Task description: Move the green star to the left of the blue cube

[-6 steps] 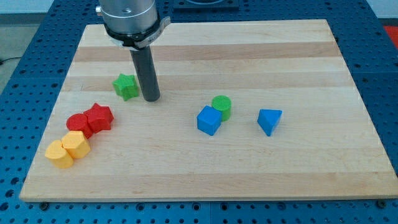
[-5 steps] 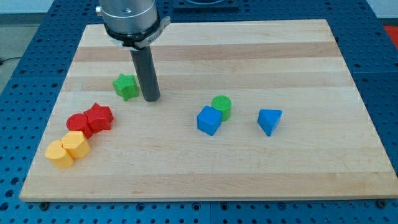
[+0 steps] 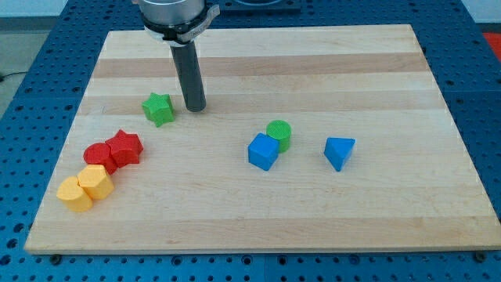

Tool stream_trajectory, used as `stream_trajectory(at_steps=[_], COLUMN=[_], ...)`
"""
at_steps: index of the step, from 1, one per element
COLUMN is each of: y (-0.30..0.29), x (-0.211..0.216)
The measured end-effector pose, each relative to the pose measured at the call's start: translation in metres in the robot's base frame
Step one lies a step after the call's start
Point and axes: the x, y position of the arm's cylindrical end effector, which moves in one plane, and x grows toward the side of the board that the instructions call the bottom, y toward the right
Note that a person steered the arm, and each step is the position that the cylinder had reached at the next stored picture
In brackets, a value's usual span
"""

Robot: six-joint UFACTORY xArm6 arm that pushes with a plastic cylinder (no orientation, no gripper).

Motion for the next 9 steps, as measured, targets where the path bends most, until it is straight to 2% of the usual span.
stream_trajectory(at_steps=[2, 5, 6, 7, 8, 9], y=[-0.078, -0.087, -0.087, -0.124, -0.195, -0.197], x=[0.0, 0.0, -0.033, -0.063, -0.056, -0.054])
